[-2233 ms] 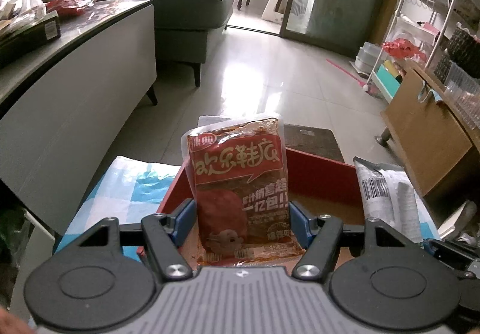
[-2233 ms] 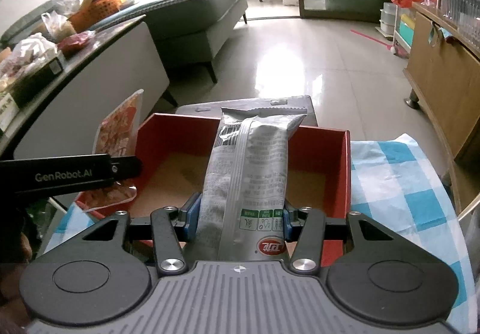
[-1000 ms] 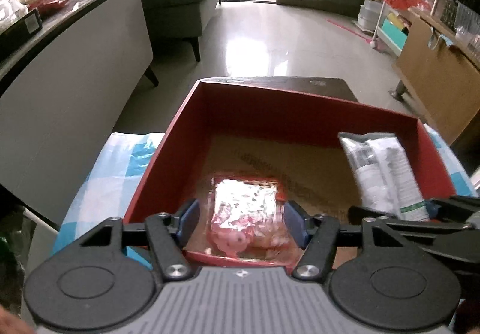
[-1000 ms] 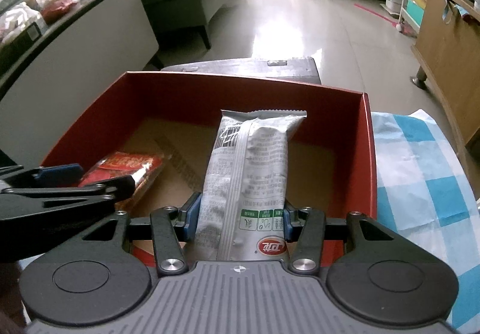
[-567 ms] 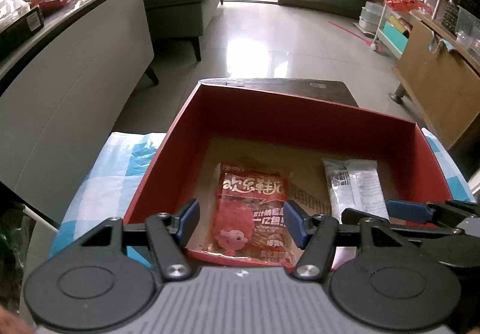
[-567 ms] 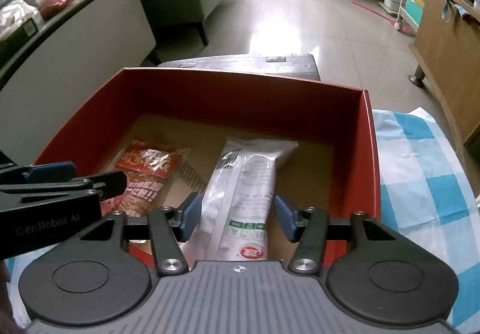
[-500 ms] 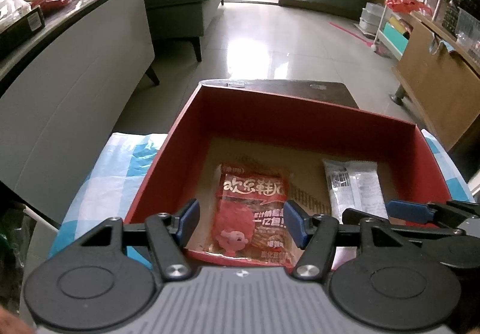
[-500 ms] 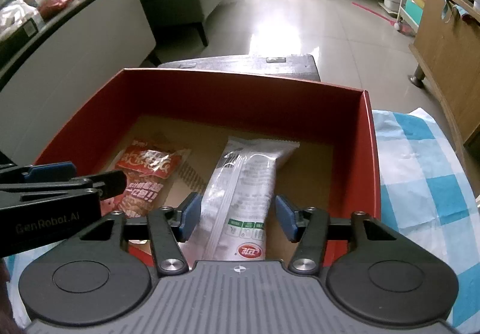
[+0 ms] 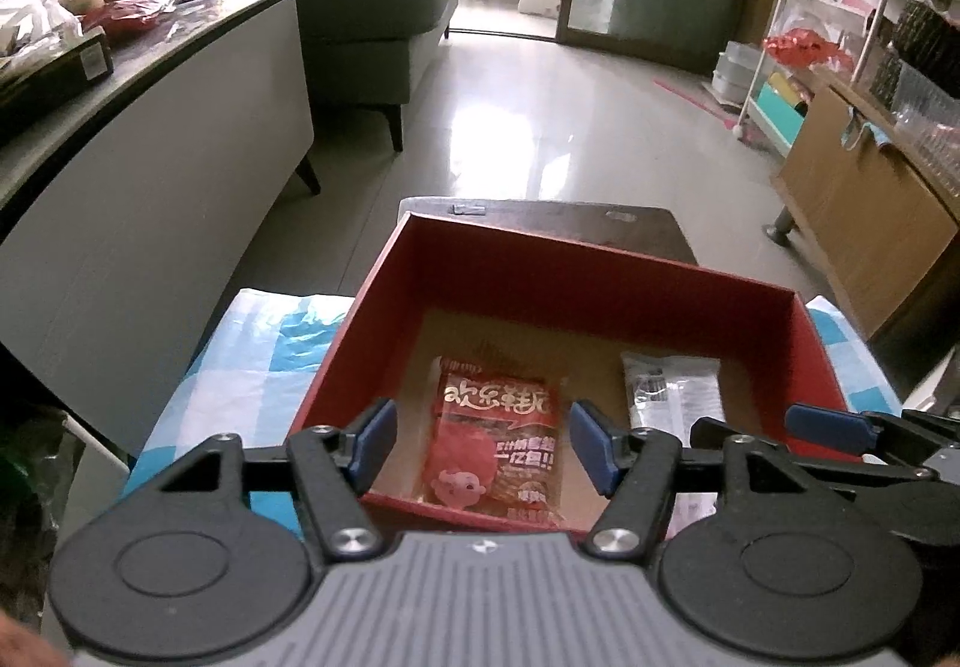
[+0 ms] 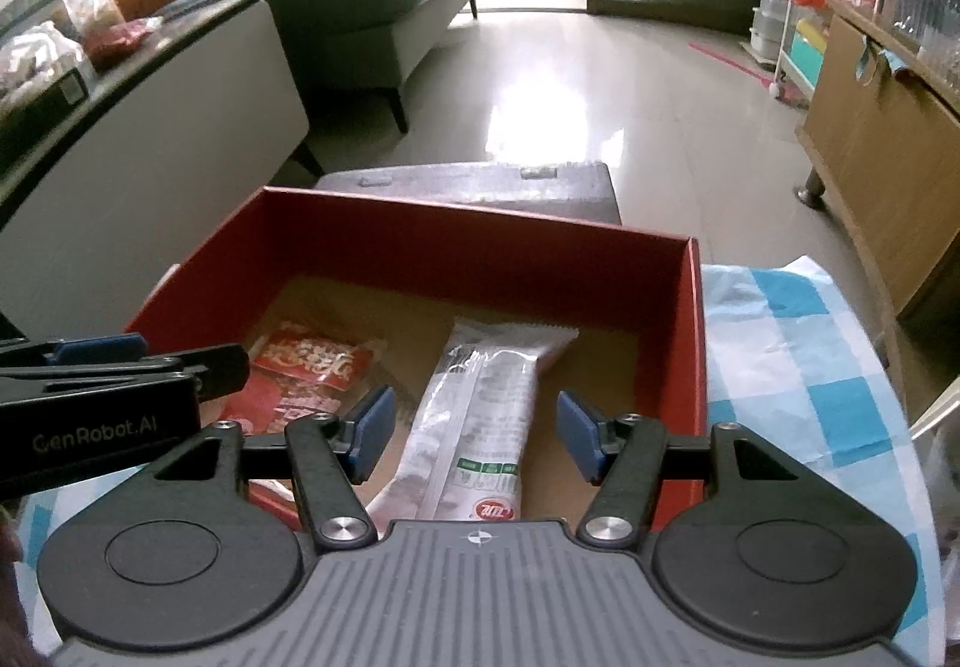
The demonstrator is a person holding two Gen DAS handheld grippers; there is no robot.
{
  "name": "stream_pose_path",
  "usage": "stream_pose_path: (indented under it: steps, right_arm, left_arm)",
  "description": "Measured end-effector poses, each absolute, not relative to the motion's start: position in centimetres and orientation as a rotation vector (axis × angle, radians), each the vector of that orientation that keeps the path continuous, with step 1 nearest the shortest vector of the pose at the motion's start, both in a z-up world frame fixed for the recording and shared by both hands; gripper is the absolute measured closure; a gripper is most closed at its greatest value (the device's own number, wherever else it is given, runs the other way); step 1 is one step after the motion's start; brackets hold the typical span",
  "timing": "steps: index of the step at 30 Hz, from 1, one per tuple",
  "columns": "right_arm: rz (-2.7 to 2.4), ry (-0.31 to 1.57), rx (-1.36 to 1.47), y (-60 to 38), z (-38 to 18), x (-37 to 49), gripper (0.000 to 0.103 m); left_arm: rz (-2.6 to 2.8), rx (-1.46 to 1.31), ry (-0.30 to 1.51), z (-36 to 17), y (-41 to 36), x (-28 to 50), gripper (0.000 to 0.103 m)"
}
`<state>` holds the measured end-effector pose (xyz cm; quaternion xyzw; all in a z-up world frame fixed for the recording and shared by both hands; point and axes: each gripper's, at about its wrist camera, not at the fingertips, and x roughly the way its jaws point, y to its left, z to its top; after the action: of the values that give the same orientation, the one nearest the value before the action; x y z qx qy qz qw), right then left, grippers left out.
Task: Organize snacks
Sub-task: 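Open both tools to drop the packs into the red box, then move both tools back to the remaining snacks on the tablecloth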
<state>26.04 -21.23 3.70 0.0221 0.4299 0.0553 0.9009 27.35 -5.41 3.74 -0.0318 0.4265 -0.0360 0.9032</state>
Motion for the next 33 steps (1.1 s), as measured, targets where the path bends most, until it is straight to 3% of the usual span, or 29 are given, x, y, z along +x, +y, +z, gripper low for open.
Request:
stream_pose_path:
  steps: [14,33]
  right_arm:
    - [0.133,0.846,0.021,-21.1,6.6,21.3,0.027]
    - [0.222,0.938,0.006,-18.9,5.4,12.8,0.017]
  left_arm:
    - [-0.112,-0.087,0.869,5.7,-4.2,22.5,0.041]
    - [-0.141,-0.13,1.001,3.7,0.1,13.0,0.036]
